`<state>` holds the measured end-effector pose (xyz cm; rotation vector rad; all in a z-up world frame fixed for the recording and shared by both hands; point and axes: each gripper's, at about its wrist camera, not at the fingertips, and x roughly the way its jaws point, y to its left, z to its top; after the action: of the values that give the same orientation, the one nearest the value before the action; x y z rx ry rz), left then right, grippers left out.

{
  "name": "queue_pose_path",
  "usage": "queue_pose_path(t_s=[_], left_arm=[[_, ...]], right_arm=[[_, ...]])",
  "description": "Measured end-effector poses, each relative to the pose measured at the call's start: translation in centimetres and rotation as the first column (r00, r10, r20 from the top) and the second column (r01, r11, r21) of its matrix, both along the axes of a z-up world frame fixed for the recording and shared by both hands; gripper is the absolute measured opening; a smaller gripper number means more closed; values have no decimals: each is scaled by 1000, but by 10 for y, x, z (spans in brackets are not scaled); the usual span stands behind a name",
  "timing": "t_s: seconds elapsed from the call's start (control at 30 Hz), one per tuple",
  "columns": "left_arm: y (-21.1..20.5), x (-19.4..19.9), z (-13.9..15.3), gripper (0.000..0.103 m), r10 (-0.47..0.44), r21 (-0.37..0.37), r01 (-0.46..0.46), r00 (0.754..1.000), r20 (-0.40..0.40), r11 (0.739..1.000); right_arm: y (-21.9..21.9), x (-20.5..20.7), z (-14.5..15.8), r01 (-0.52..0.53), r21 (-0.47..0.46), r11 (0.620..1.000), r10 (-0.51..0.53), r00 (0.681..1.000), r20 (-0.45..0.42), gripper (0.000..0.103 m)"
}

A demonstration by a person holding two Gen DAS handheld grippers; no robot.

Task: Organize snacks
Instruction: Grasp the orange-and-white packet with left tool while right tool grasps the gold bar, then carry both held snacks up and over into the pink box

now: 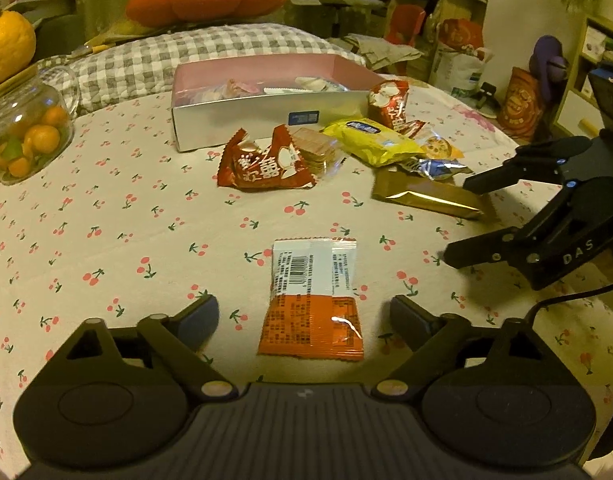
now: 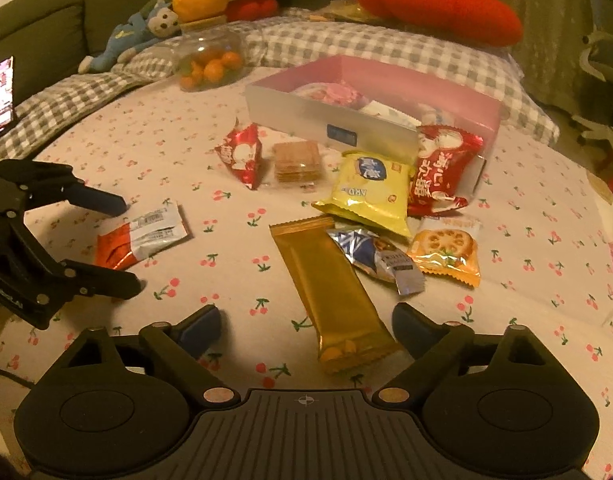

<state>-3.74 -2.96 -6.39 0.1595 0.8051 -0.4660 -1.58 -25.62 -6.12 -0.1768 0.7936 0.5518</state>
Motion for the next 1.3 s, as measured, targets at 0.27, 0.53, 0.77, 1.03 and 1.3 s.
queue_pose_path(t_s=[0.27,0.53,0.77,1.03,1.3], left_arm=[[-4,-2,2,64,-14,-10,14,1000,10,1000],[-8,-2,4,44,-20,-23,20,1000,13,1000],[-7,0,6,39,14,-22,-14,1000,11,1000],[1,4,7,36,67,-24,-67,998,0,997],[6,7,13,36,98,-33,-98,995,-6,995]], right_arm=[[3,1,3,-25,14,1000,25,1000,7,72],[14,3,5,-57,18,998,57,998,9,58],[24,9,6,-63,8,998,63,998,13,49],[28,14,8,-46,-5,999,46,999,25,27],[21,14,19,-28,40,999,28,999,21,27]])
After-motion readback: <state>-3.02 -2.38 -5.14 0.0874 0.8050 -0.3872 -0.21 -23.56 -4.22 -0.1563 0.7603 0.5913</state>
